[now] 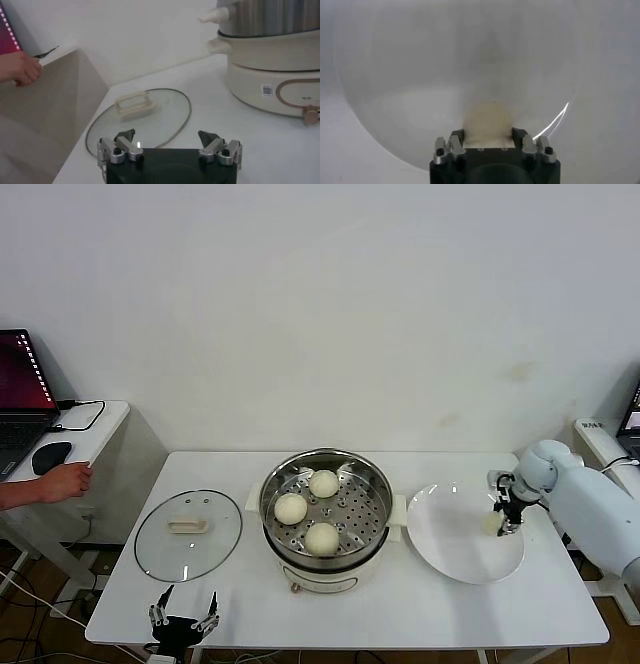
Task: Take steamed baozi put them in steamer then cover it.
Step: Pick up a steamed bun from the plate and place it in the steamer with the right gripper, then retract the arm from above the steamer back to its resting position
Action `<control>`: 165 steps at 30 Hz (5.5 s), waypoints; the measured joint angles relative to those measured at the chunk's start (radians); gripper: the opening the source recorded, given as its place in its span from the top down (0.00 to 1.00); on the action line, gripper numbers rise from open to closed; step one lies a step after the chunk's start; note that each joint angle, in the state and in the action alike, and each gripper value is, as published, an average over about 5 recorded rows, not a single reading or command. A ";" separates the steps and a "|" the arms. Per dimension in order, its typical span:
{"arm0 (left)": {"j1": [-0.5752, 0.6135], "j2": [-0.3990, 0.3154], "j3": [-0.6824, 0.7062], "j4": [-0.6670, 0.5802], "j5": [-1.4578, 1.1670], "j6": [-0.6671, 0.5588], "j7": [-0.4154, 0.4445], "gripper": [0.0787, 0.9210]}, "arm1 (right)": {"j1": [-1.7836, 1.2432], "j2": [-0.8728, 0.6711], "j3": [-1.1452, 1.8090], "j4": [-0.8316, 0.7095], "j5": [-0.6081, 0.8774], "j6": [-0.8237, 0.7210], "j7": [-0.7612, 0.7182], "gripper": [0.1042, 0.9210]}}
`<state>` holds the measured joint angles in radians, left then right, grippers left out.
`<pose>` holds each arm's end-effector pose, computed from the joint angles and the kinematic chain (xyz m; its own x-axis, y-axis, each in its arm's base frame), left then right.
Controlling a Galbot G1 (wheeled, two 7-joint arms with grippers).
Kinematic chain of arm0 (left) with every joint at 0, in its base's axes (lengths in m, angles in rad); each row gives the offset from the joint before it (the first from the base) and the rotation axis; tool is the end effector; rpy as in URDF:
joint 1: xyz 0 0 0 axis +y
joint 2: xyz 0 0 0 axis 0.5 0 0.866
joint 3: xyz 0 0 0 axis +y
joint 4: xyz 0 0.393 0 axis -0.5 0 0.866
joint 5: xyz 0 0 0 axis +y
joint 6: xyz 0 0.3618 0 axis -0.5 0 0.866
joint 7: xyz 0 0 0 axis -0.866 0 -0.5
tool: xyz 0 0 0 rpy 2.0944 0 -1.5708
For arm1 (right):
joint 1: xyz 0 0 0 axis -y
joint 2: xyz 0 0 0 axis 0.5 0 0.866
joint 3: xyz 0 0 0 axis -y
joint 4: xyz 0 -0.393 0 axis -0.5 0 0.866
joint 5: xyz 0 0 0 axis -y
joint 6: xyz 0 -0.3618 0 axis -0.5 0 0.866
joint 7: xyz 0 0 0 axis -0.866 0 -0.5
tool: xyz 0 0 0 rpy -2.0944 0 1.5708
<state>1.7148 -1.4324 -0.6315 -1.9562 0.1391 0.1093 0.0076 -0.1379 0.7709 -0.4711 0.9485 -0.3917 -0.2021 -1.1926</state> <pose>0.1072 0.0712 -0.4023 -0.9272 -0.0725 0.3676 0.0450 0.9525 0.3013 0.5699 -0.2614 -0.2407 -0.1714 0.0551 0.9837 -0.9750 0.1340 -0.1774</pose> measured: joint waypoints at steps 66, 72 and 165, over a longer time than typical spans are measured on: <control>-0.063 0.036 -0.024 -0.061 -0.037 0.017 -0.014 0.12 | 0.592 0.368 -0.700 0.286 0.719 -0.466 -0.025 0.41; -0.063 0.034 -0.022 -0.061 -0.037 0.016 -0.014 0.12 | 0.568 0.367 -0.700 0.287 0.699 -0.474 -0.015 0.41; -0.148 0.063 -0.019 0.043 0.379 -0.159 -0.134 0.12 | -1.321 0.303 1.163 0.884 1.019 0.271 1.233 0.12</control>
<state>1.5668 -1.3699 -0.6509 -1.9131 0.5179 -0.0497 -0.1262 -1.4592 1.0741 0.6917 1.8327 0.6268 0.0694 0.0408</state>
